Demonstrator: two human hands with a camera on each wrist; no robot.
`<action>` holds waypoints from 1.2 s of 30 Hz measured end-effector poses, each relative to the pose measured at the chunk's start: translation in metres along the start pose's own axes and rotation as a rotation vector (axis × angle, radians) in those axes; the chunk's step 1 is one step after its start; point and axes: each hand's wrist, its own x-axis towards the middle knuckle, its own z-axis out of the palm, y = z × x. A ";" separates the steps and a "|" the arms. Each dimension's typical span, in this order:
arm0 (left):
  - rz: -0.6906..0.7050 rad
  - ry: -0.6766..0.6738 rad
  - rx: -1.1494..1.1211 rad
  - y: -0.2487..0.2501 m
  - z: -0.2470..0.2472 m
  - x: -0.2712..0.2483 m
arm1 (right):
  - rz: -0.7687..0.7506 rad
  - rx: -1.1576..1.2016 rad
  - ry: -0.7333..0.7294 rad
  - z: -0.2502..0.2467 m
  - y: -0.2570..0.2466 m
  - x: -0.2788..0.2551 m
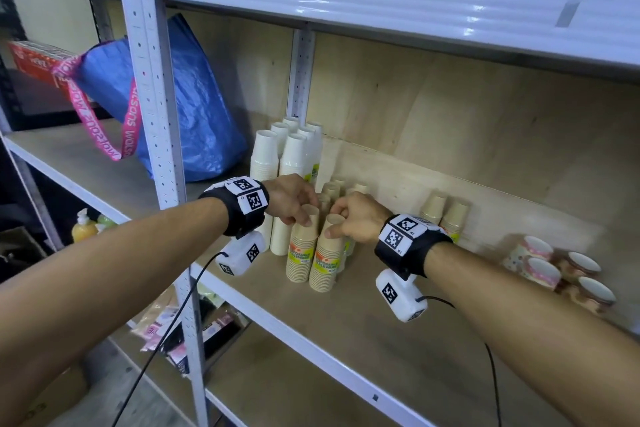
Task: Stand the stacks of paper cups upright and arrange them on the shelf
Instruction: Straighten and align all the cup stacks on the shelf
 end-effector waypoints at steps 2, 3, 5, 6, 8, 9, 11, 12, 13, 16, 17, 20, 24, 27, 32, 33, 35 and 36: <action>0.004 -0.011 0.017 0.004 -0.001 -0.001 | -0.008 -0.018 -0.020 -0.002 0.002 -0.001; 0.007 -0.019 0.028 0.008 -0.001 -0.001 | -0.011 -0.020 -0.035 -0.004 0.003 -0.001; 0.013 -0.041 0.055 0.016 -0.003 0.000 | -0.012 -0.008 -0.068 -0.007 0.005 -0.004; 0.015 -0.052 0.065 0.021 -0.004 0.001 | -0.012 -0.001 -0.079 -0.010 0.007 -0.006; 0.028 -0.075 0.079 0.032 -0.005 0.003 | 0.001 0.004 -0.088 -0.015 0.011 -0.009; 0.039 -0.086 0.082 0.038 -0.005 0.005 | 0.014 0.002 -0.088 -0.019 0.014 -0.010; 0.065 -0.093 0.079 0.051 -0.004 0.009 | 0.045 -0.008 -0.079 -0.026 0.023 -0.013; 0.077 -0.086 0.074 0.058 -0.004 0.011 | 0.061 -0.013 -0.074 -0.031 0.028 -0.014; 0.088 -0.080 0.068 0.064 -0.003 0.014 | 0.077 -0.015 -0.067 -0.035 0.033 -0.016; 0.118 -0.058 0.072 0.084 0.002 0.027 | 0.120 -0.027 -0.022 -0.050 0.049 -0.023; 0.123 -0.043 0.084 0.089 0.004 0.032 | 0.132 -0.034 -0.008 -0.055 0.054 -0.025; 0.139 0.009 0.124 0.104 0.009 0.051 | 0.170 -0.068 0.048 -0.067 0.068 -0.031; 0.163 0.061 0.143 0.122 0.018 0.076 | 0.232 -0.079 0.117 -0.081 0.087 -0.037; 0.186 0.103 0.206 0.134 0.024 0.096 | 0.285 -0.105 0.149 -0.090 0.105 -0.038; 0.192 0.122 0.218 0.152 0.034 0.130 | 0.334 -0.119 0.181 -0.099 0.132 -0.039; 0.191 0.120 0.206 0.154 0.037 0.137 | 0.348 -0.114 0.185 -0.100 0.138 -0.038; 0.194 0.116 0.216 0.159 0.041 0.150 | 0.368 -0.095 0.190 -0.101 0.149 -0.036; 0.193 0.120 0.236 0.162 0.043 0.155 | 0.376 -0.092 0.187 -0.101 0.153 -0.035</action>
